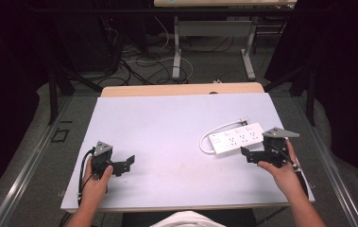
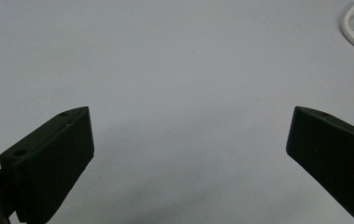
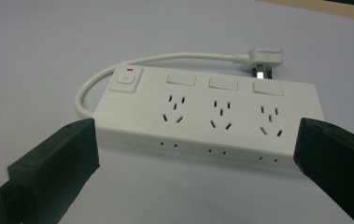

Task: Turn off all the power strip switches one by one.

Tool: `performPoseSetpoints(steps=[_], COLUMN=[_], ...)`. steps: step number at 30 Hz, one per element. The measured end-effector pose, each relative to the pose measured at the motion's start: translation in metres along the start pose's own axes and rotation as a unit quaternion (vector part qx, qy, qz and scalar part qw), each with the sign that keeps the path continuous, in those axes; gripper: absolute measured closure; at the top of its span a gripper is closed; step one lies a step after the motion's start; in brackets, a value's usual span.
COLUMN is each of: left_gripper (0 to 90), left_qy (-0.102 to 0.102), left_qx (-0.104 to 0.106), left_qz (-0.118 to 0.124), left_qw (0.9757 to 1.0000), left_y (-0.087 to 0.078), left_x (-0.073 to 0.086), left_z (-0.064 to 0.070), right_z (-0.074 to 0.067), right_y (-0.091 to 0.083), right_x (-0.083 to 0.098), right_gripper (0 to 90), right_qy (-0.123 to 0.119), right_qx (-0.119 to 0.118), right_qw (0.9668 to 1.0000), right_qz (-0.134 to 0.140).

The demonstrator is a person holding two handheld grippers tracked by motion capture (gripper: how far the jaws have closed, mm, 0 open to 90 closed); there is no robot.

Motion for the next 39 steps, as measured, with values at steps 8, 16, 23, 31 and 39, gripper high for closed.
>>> performPoseSetpoints(steps=[8, 16, 23, 31, 39], left_gripper=[0.9, 0.9, 0.9, 0.9, 0.9], left_qy=[-0.003, -0.003, 0.000, -0.001, -0.001], left_qx=[-0.002, 0.000, 0.004, 0.003, 0.004], left_qz=[0.005, 0.003, -0.004, -0.001, -0.005], left_qw=[1.0000, 1.0000, 1.0000, 1.0000, 1.0000], left_y=[0.000, 0.000, -0.001, 0.000, 0.001], left_x=[0.000, 0.000, 0.001, 0.001, 0.001], left_z=[0.000, 0.000, -0.001, -0.001, -0.001], right_z=[0.004, 0.015, 0.025, 0.038, 0.041], right_y=[-0.004, -0.004, -0.003, -0.001, 0.005], right_x=[0.022, 0.040, 0.053, 0.061, 0.067], right_gripper=[0.0, 0.0, 0.0, 1.7, 3.0], right_qy=[0.012, 0.028, 0.038, 0.048, 0.051], right_qx=[0.003, 0.020, 0.037, 0.071, 0.076], right_qw=[0.9999, 0.9994, 0.9985, 0.9962, 0.9948], right_qz=[0.007, 0.009, 0.011, -0.018, -0.044])
Point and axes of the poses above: each handheld gripper's, and its own axes: y roughly forward along the jaws, x roughly out of its underside, z roughly to its right, the point moved 3 cm from there along y, roughly forward along the jaws, and after that the axes turned 6 degrees about y, right-handed, at the moved point
